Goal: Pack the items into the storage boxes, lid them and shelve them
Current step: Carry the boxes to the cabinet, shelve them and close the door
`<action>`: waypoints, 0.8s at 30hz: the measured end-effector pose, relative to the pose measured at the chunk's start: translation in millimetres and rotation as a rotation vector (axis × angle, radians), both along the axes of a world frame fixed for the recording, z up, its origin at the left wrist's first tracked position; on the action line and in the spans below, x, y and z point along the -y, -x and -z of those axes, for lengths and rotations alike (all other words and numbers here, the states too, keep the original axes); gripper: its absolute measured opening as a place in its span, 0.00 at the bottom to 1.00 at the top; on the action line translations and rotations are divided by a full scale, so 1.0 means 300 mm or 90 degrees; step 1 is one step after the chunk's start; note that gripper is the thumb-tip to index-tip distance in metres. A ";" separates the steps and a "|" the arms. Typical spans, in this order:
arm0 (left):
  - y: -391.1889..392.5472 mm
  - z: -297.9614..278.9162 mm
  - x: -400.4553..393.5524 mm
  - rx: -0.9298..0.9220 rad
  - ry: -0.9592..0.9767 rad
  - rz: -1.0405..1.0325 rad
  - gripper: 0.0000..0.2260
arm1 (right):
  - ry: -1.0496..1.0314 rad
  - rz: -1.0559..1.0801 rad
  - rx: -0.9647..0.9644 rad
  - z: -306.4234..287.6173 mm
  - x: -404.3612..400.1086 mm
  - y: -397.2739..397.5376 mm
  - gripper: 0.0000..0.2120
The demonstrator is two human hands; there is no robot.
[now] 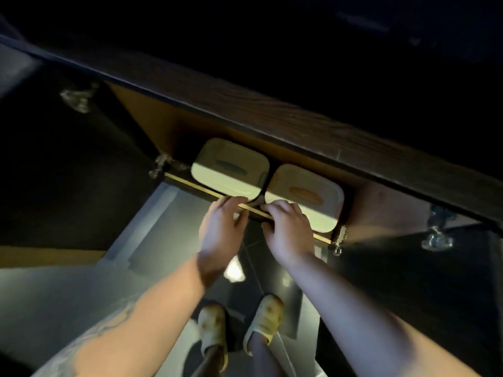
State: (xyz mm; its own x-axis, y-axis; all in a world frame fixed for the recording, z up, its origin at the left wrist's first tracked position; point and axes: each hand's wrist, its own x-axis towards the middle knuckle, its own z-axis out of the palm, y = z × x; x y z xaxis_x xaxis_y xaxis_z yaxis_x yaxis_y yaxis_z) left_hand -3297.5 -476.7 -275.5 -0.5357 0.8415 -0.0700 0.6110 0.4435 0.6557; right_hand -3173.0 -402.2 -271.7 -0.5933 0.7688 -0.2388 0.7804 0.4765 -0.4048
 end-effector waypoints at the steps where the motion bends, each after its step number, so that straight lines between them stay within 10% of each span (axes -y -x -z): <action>1: 0.012 -0.062 0.041 0.006 -0.006 -0.026 0.13 | 0.000 -0.013 -0.014 -0.063 0.025 0.023 0.19; 12: 0.317 -0.508 0.529 -0.037 -0.073 -0.341 0.15 | 0.016 -0.215 -0.079 -0.475 0.272 0.345 0.19; 24: 0.854 -0.566 1.044 -0.032 -0.104 -0.562 0.15 | -0.031 -0.412 -0.079 -0.608 0.618 1.025 0.20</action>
